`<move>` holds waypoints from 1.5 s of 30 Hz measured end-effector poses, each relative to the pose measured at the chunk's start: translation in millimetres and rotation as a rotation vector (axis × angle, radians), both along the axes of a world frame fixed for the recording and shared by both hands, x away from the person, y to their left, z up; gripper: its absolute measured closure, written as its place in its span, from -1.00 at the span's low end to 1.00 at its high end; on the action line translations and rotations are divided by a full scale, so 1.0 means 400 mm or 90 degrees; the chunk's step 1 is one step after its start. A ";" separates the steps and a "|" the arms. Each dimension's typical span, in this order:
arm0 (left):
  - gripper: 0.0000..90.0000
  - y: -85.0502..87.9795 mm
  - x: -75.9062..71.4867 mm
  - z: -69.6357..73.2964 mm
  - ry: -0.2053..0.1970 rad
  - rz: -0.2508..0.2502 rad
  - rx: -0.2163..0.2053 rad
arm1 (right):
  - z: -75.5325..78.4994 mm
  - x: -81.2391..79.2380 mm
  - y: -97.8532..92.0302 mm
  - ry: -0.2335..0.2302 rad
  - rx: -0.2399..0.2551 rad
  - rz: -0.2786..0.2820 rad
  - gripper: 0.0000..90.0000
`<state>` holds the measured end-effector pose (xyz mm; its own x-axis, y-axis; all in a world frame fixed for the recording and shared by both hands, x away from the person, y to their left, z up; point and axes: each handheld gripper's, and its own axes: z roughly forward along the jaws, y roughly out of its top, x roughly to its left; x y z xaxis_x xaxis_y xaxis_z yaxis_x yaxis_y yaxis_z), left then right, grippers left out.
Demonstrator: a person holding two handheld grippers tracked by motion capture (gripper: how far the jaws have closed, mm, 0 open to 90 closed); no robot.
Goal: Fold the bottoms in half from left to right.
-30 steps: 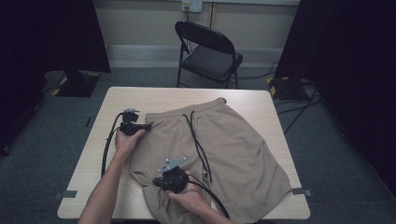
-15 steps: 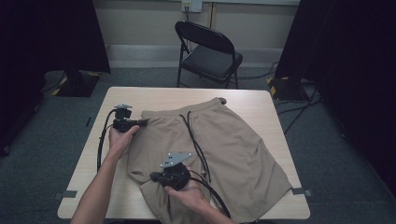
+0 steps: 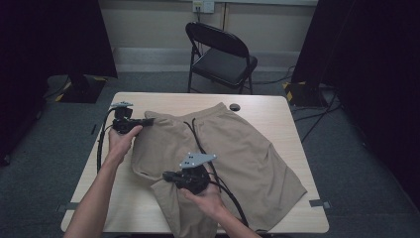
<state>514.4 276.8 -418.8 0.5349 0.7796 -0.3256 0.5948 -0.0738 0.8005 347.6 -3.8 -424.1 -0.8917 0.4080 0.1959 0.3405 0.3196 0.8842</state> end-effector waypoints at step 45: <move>0.97 0.033 -0.013 0.346 -0.106 0.006 0.009 | 0.337 0.025 -0.063 -0.152 0.151 -0.031 1.00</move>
